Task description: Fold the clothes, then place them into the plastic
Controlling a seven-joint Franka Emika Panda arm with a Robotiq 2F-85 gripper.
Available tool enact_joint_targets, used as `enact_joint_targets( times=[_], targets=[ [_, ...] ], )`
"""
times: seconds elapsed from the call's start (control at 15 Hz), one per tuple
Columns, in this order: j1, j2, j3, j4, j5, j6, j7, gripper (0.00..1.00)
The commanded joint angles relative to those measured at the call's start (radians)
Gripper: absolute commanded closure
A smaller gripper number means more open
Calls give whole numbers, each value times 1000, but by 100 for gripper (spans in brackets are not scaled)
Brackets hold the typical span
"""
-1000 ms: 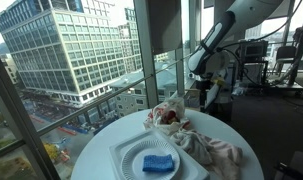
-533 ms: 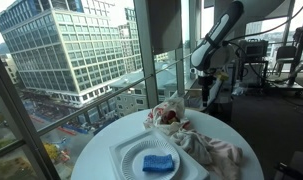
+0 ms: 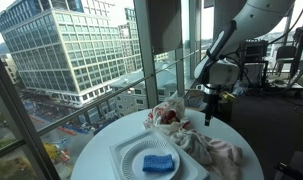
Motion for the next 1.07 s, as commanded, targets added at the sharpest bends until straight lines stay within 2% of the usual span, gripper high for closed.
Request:
enact_joint_targets(
  times=[0.0,0.2,0.4,0.6,0.67,0.73,1.0],
  targets=[
    [-37,58,24,-94,47,202,-93,0],
    [-79,129,74,-149,30,416,-94,0],
    [-104,232,105,-141,-40,499,-44,0],
    [-82,319,73,-122,-141,550,4,0],
    [-82,337,67,-119,-176,565,24,25],
    [-84,347,64,-117,-210,580,42,26],
    [-89,350,51,-131,-319,585,108,57]
  ],
)
